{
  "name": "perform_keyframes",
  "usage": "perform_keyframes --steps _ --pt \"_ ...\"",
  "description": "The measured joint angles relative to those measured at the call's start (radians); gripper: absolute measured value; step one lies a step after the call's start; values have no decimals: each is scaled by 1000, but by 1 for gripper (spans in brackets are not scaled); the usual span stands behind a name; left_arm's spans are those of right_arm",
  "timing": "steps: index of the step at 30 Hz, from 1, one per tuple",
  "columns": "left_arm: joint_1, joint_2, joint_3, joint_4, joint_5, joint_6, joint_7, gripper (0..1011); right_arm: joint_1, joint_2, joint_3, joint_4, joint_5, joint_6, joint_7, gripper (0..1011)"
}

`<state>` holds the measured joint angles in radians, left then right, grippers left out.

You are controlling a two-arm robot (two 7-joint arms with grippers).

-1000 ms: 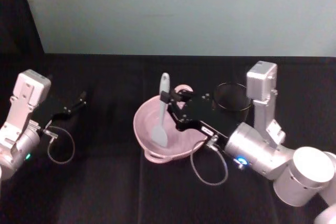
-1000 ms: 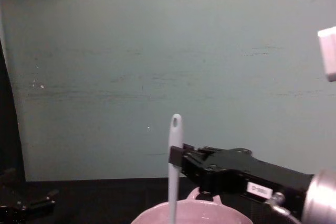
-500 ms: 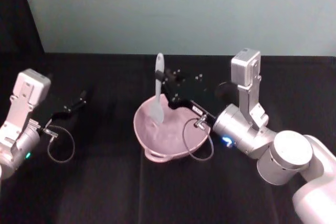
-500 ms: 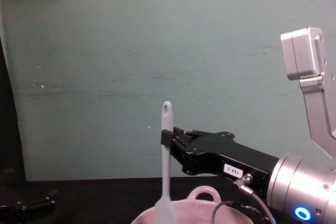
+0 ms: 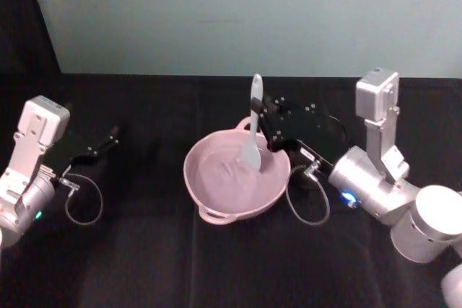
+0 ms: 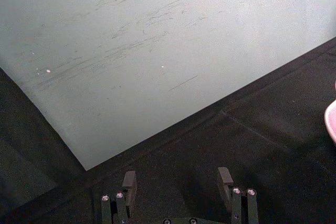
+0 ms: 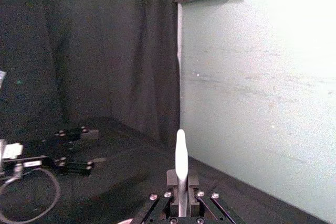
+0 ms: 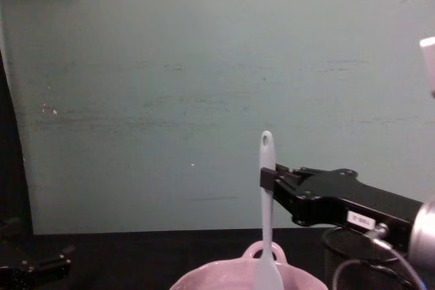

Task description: Use the one hand to pick up the spoon and stir the clear water in the bowl.

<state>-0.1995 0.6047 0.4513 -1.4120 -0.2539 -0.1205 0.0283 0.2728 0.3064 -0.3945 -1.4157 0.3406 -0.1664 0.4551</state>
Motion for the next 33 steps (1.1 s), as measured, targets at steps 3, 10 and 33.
perform_keyframes --steps 3,10,33 --pt "0 0 0 0 0 0 0 1011 -35 24 9 -54 25 38 13 109" --pt "0 0 0 0 0 0 0 1011 -93 52 -1 -135 88 98 44 109" --pt "0 0 0 0 0 0 0 1011 53 -71 -58 92 1 -20 -19 109"
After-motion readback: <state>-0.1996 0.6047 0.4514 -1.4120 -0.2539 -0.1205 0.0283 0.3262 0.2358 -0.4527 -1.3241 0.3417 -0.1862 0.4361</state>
